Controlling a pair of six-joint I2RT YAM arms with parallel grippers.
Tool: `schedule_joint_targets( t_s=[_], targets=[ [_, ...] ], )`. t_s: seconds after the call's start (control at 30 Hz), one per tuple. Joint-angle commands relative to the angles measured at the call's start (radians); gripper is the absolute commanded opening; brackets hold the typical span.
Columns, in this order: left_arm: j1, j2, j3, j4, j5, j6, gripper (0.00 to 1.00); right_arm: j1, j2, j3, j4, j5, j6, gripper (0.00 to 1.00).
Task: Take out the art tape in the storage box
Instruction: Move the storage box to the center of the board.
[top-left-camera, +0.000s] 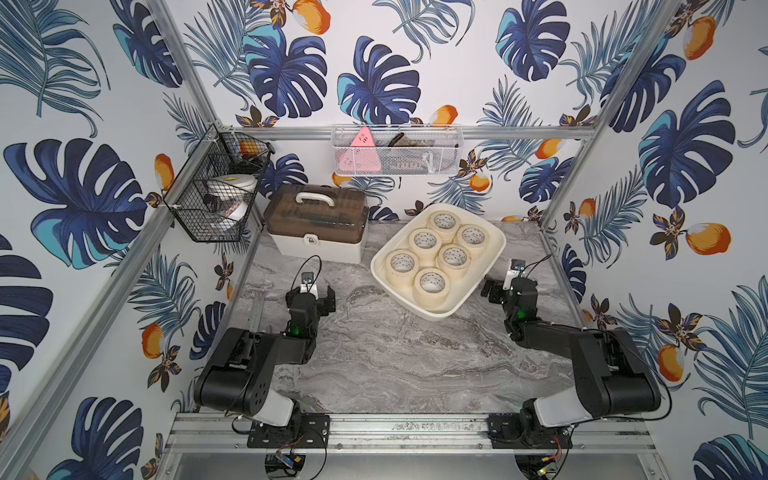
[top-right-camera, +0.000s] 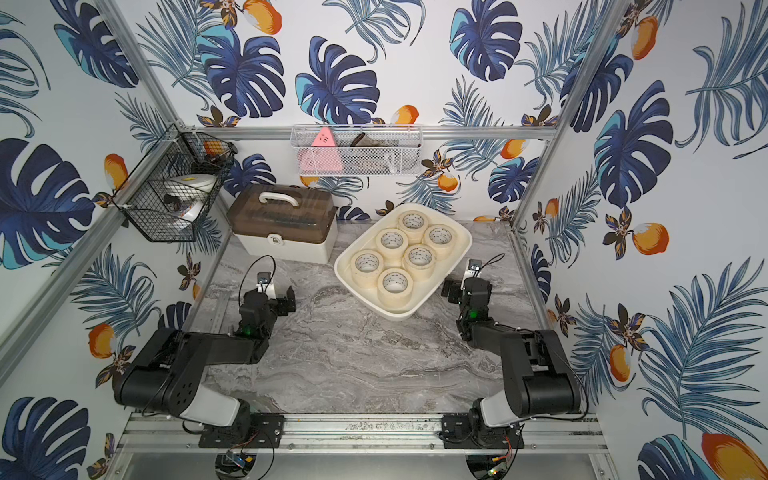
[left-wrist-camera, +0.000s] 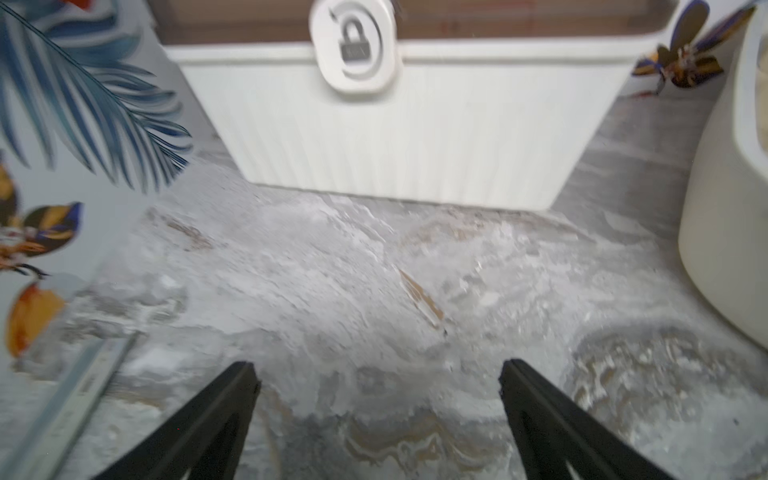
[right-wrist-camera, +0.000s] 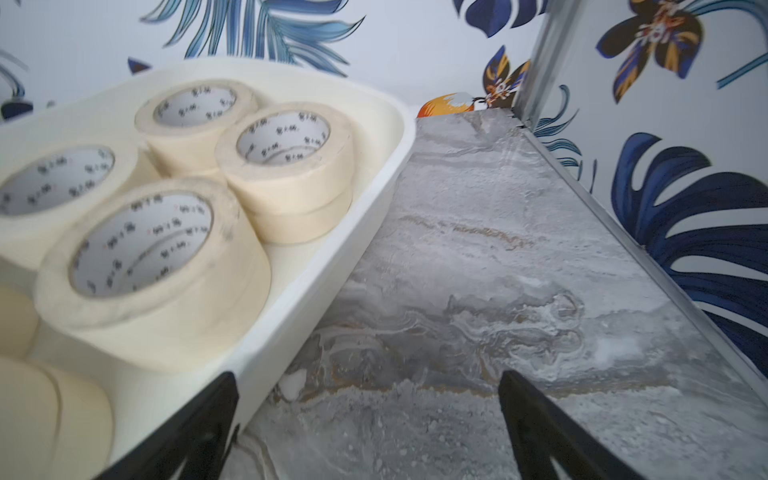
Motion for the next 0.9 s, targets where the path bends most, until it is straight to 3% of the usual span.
schedule_joint_targets(
  t_s=[0.0, 0.07, 0.13, 0.23, 0.33, 0.4, 0.5, 0.53, 0.87],
  targets=[
    [-0.038, -0.098, 0.047, -0.141, -0.131, -0.003, 0.99, -0.003, -0.049, 0.136, -0.451, 0.104, 0.174, 1.0],
    [-0.064, -0.152, 0.096, -0.258, -0.185, -0.034, 0.99, -0.004, -0.066, 0.248, -0.661, 0.112, 0.286, 1.0],
    [-0.08, -0.207, 0.158, -0.402, -0.157, -0.115, 0.99, -0.005, -0.058, 0.371, -0.872, 0.069, 0.401, 1.0],
    [-0.109, -0.242, 0.289, -0.633, -0.054, -0.291, 0.99, -0.005, -0.023, 0.499, -1.048, -0.132, 0.426, 1.0],
    [-0.17, -0.208, 0.444, -0.894, -0.015, -0.465, 0.99, -0.004, -0.021, 0.522, -1.084, -0.305, 0.462, 1.0],
    [-0.187, -0.148, 0.565, -1.026, 0.129, -0.503, 0.99, -0.003, -0.028, 0.501, -1.055, -0.398, 0.488, 1.0],
    [-0.204, -0.11, 0.625, -1.067, 0.386, -0.544, 0.99, -0.001, -0.01, 0.484, -1.043, -0.453, 0.528, 0.96],
    [-0.224, -0.109, 0.633, -1.072, 0.421, -0.548, 0.99, 0.001, 0.002, 0.48, -1.037, -0.458, 0.533, 0.95],
    [-0.374, -0.076, 0.712, -1.254, 0.464, -0.509, 0.99, 0.036, 0.192, 0.555, -1.028, -0.424, 0.537, 0.86]
  ],
)
